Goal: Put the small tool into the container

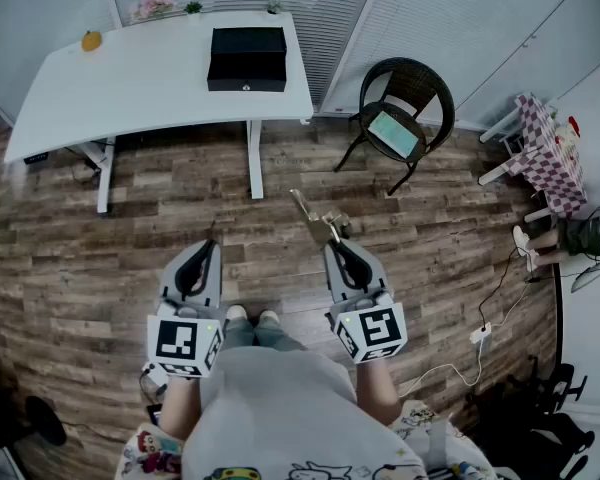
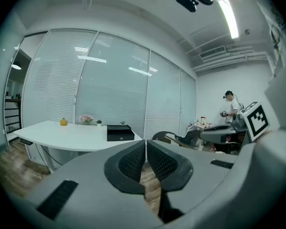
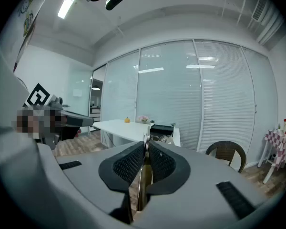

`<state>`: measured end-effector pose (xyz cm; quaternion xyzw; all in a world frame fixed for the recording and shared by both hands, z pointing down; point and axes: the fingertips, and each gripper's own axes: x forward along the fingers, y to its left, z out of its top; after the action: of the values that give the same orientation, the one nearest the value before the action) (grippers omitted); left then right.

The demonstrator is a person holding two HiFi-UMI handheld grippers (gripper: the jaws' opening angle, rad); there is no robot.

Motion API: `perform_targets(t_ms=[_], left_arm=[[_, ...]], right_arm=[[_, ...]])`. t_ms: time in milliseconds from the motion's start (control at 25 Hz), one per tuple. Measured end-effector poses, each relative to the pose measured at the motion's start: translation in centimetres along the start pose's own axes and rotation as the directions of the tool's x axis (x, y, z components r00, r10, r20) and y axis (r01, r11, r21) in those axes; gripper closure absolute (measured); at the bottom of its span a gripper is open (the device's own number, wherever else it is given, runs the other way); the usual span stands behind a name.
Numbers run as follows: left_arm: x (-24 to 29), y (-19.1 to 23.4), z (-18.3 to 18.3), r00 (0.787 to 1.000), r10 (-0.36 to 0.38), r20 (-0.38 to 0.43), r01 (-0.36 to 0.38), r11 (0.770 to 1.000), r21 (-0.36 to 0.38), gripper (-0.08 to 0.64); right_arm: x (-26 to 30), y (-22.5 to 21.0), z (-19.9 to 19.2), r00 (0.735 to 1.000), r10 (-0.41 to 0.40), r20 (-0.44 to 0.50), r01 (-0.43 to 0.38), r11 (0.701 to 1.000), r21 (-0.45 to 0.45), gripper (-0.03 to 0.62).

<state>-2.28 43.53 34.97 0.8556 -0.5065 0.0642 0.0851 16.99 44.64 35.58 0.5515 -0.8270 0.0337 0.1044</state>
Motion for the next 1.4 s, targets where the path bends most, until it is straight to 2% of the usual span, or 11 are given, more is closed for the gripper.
perform_targets(t_ms=[320, 640, 880, 1160, 1400], left_arm=[[-1.1, -1.0, 0.0, 0.999, 0.052, -0.014, -0.052, 0.999, -0.002, 0.549], [0.2, 0.6, -0.7, 0.996, 0.089, -0.025, -0.09, 0.996, -0.014, 0.549], [5.4, 3.9, -0.1, 0.997, 0.071, -0.008, -0.071, 0.997, -0.022, 0.549], [13.4, 9.6, 3.2, 0.999, 0.032, 0.008, -0.032, 0.999, -0.012, 0.549], [18.2, 14.0, 4.9, 1.0, 0.012, 0.007, -0.013, 1.0, 0.007, 0.549]], right_arm=[[-1.3, -0.5, -0.3, 0.999, 0.04, 0.021, -0.04, 0.999, 0.034, 0.565], [1.2, -1.2, -1.3, 0.997, 0.071, -0.007, -0.071, 0.997, 0.042, 0.565], [6.9, -2.7, -0.4, 0.998, 0.066, -0.011, -0.066, 0.998, 0.023, 0.566], [15.8, -5.1, 2.6, 0.999, 0.043, 0.008, -0.043, 0.999, 0.015, 0.567], [22.3, -6.1, 4.3, 0.999, 0.031, 0.016, -0.031, 0.999, 0.032, 0.568]])
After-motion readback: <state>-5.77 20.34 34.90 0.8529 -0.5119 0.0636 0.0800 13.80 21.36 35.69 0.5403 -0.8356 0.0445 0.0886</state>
